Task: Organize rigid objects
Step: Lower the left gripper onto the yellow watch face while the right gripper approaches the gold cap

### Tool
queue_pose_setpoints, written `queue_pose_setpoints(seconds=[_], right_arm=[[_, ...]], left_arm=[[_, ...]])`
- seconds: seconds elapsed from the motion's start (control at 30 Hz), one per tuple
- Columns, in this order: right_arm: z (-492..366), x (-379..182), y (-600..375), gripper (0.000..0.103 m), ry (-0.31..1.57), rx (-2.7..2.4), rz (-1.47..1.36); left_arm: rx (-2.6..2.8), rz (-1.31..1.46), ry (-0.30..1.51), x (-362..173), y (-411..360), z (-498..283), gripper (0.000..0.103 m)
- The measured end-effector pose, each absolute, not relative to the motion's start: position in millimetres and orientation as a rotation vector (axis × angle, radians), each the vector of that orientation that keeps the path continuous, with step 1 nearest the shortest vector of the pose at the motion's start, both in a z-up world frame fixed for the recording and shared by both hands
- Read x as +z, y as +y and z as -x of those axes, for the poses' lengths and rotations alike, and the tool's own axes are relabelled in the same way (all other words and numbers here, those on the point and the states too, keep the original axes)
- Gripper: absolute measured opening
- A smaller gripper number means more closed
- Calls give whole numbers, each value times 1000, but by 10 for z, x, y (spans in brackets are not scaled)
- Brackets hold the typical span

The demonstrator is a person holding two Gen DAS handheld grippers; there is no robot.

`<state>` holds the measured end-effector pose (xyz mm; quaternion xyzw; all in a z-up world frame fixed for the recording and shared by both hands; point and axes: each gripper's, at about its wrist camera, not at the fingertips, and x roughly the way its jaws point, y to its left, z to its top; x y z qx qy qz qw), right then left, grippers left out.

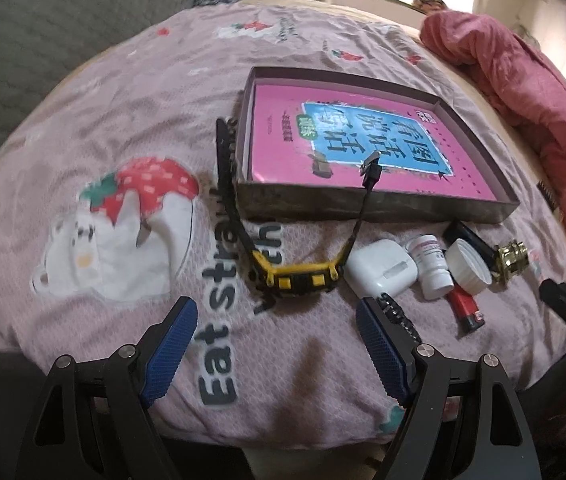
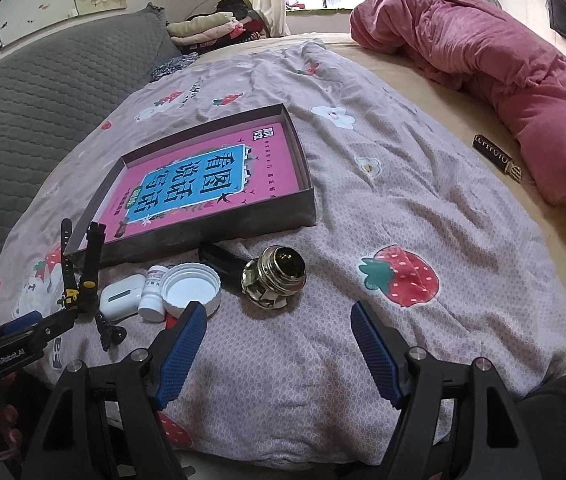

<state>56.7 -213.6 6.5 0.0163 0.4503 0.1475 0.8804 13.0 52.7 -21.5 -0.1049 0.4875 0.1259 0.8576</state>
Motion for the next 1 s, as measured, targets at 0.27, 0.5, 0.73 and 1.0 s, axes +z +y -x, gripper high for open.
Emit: queue_pose_setpoints(seconds=[0.27, 0.5, 0.73, 1.0], right_arm=[[-601, 34, -2196, 74, 952, 297, -63], [-626, 29, -2212, 74, 949, 287, -61], [-715, -54, -2174, 74, 973, 283, -32], [-863, -168, -2096, 74, 993, 277, 62]], left_arm=[[189, -54, 1047, -191, 322, -271, 82], [113, -174, 1076, -227, 260, -391, 82], [39, -216, 1141, -405, 249, -487, 71], [44, -223, 1133, -413, 295, -546, 63]])
